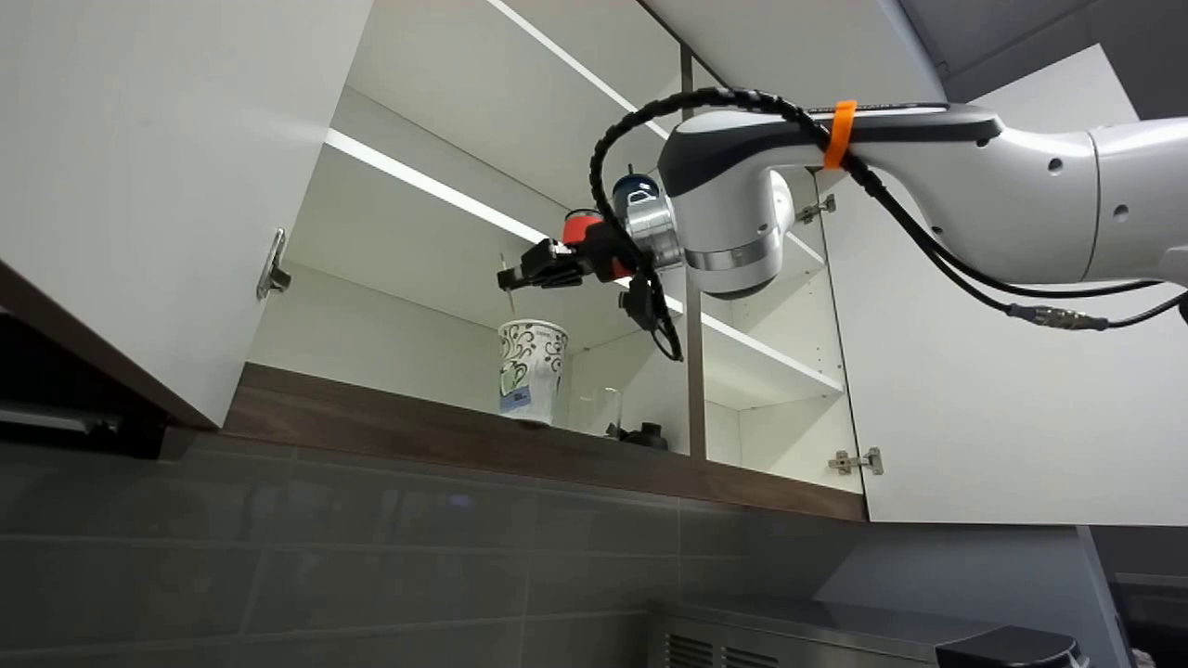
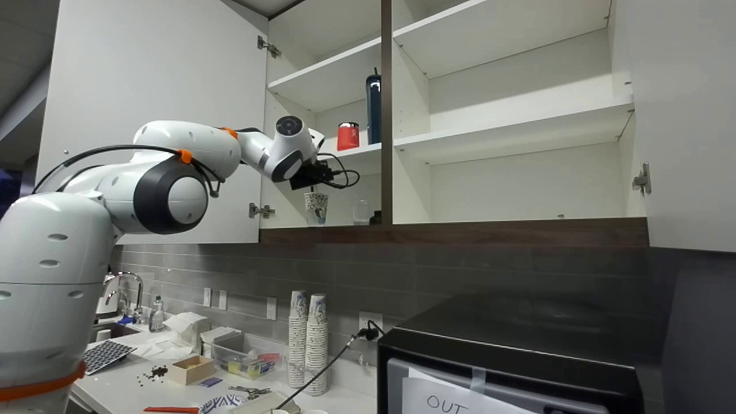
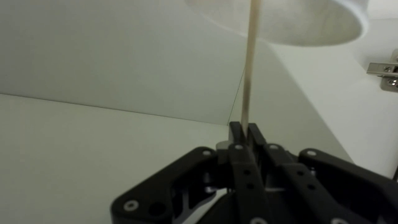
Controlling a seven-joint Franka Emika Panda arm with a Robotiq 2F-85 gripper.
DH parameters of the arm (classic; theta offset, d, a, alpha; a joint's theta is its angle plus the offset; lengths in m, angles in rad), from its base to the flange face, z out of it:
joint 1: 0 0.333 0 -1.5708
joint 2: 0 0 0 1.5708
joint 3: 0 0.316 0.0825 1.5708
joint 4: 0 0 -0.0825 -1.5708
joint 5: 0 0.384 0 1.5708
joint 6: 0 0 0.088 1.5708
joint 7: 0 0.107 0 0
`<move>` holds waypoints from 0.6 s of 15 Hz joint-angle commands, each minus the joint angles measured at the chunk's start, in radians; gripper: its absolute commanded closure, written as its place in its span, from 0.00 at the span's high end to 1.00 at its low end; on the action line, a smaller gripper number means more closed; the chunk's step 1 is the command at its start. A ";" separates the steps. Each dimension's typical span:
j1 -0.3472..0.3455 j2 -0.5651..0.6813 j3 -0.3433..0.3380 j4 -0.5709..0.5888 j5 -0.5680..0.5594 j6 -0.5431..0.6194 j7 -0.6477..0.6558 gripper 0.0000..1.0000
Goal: Put the stick in the cup on the counter
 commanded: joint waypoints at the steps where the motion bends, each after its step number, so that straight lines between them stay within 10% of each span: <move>1: 0.002 0.010 0.009 0.002 0.024 0.030 -0.034 0.02; 9: 0.012 0.017 0.023 0.014 0.005 0.041 -0.109 0.02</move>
